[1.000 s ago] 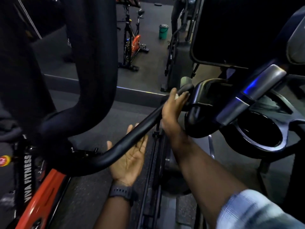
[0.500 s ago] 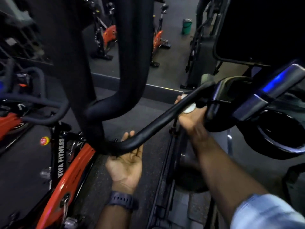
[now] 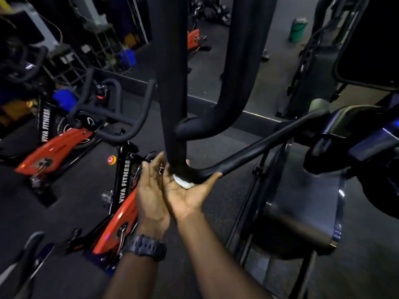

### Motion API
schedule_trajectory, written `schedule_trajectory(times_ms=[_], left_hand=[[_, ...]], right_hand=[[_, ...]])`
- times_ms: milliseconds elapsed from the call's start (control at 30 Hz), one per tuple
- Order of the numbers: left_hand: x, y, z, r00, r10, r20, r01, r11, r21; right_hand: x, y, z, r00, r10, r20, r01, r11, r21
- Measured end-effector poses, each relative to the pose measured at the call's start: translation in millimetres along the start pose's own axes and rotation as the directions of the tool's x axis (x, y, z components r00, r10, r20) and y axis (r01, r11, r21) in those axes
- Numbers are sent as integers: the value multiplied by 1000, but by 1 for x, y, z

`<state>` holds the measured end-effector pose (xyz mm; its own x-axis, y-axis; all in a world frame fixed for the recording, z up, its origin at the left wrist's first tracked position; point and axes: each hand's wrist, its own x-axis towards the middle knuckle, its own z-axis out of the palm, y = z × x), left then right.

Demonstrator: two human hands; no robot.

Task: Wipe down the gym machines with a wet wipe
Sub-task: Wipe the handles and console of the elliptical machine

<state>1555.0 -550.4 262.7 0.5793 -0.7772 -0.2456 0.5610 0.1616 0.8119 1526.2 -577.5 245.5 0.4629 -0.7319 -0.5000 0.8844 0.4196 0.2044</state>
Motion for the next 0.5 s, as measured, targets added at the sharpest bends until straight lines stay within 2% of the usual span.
schedule_trajectory(times_ms=[67, 167, 267, 333, 400, 467, 500], left_hand=[[14, 9, -7, 998, 14, 62, -12, 999, -45], [17, 22, -22, 991, -109, 79, 121, 980, -156], [-6, 35, -17, 971, -126, 201, 148, 985, -94], [-16, 35, -17, 971, -137, 195, 138, 990, 9], [-15, 32, -17, 978, -125, 167, 112, 990, 89], [-13, 27, -16, 979, -106, 175, 81, 986, 145], [-15, 25, -15, 979, -100, 176, 72, 985, 158]], right_hand=[[-13, 18, 18, 997, 44, 68, -46, 999, 26], [-24, 30, 42, 992, 86, 95, -84, 996, -21], [-35, 15, 54, 993, 119, 0, -116, 968, -224], [-52, -2, 58, 995, 89, -52, -103, 884, -456], [-63, -22, 56, 999, -4, -41, -23, 765, -644], [-62, -39, 60, 970, -240, 38, 192, 661, -725], [-55, -43, 64, 925, -368, 96, 320, 615, -721]])
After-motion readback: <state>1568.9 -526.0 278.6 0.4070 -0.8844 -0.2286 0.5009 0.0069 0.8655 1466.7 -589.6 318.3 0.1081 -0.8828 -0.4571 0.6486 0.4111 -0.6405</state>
